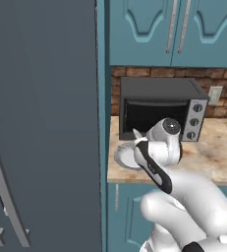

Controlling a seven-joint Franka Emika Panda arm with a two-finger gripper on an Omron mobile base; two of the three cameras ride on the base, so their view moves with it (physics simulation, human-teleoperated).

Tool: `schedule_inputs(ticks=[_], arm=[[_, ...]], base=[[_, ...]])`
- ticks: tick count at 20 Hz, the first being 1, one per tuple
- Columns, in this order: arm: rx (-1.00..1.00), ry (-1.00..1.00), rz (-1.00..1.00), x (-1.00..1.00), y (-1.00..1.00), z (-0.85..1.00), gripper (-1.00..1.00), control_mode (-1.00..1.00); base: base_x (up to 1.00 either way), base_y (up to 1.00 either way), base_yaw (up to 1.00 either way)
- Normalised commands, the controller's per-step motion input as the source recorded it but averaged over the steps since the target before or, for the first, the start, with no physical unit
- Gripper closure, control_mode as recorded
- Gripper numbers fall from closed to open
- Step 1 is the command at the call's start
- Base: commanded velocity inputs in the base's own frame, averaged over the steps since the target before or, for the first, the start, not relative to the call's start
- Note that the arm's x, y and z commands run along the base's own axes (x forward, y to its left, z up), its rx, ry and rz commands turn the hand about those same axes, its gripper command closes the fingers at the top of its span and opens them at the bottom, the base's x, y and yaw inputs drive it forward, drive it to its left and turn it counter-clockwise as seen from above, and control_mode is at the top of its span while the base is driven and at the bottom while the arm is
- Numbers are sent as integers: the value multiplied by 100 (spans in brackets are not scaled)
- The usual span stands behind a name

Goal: Take the fish from the oven and place it on the plate on the counter.

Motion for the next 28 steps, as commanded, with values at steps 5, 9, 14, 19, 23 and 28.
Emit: schedule_inputs(ticks=[5, 9, 14, 19, 23, 28], arm=[[-10, 2, 6, 55, 26, -51, -100, -100], [-6, 9, 7, 32, -5, -66, -100, -100], [-9, 7, 9, 8, -14, -91, -100, -100], [-2, 0, 2, 23, 0, -33, -100, -100], [-5, 5, 2, 18, -6, -67, -100, -100], [-5, 13, 2, -2, -7, -68, -100, -100]], base=[[0, 0, 0], [0, 0, 0], [0, 0, 0], [0, 0, 0], [0, 0, 0], [0, 0, 0]])
